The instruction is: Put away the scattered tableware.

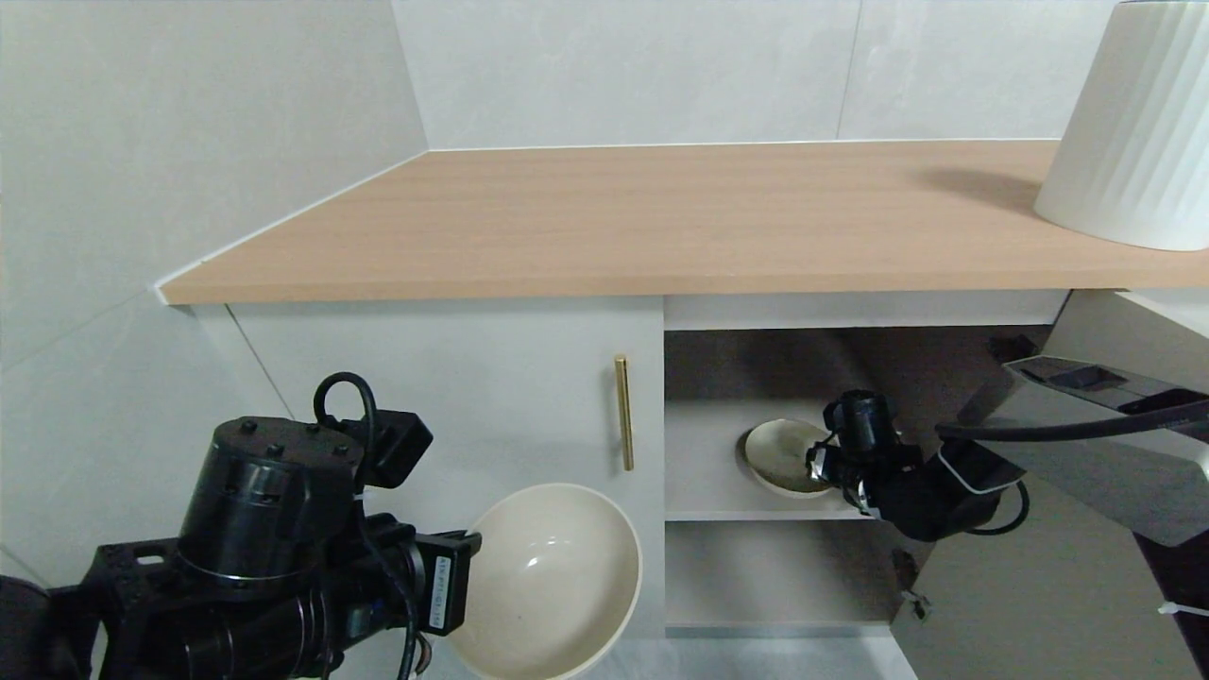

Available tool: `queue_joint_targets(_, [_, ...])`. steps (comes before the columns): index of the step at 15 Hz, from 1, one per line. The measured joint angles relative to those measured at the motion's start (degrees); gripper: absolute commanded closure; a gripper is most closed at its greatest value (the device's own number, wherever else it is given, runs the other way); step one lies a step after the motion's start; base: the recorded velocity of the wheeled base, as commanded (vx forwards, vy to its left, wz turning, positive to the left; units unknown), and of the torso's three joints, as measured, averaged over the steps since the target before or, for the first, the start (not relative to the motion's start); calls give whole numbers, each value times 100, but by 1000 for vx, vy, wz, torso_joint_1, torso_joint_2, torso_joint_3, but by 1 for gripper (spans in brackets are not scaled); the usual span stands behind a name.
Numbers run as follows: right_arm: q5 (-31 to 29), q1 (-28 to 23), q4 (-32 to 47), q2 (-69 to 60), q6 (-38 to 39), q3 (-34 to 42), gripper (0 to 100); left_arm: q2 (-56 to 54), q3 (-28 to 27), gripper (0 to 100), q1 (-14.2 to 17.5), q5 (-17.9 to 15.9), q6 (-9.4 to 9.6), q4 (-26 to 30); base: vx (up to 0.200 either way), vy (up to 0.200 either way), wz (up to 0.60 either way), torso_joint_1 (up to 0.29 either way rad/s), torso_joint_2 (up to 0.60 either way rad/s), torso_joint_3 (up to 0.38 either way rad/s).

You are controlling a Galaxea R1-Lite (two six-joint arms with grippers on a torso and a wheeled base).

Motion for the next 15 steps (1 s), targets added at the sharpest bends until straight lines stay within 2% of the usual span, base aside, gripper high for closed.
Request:
queue_joint_targets(3, [56, 74, 4, -243, 148, 258, 0, 54, -15, 100, 0, -9, 9, -28, 0, 0, 0, 0, 0, 0])
queue_joint_targets(7, [603, 621, 383, -1346, 169, 997, 0, 447, -67, 100, 0, 90, 79, -572, 0, 0, 0, 0, 0, 0])
queue_joint_targets(11, [1729, 1158, 1925, -2950, 87, 1421, 0, 1029, -199, 100, -20, 562, 512, -1364, 0, 0, 0, 0, 0, 0])
queue_joint_targets(14, [2130, 1651, 3126, -4102, -66, 1499, 0, 1481, -406, 100, -234, 729, 542, -1708, 0, 0, 0, 0, 0, 0])
queue_joint_targets(15, [2185, 1844, 3282, -4347, -85, 1510, 0, 1610, -489, 100, -356, 846, 542, -1719, 0, 0, 0, 0, 0, 0])
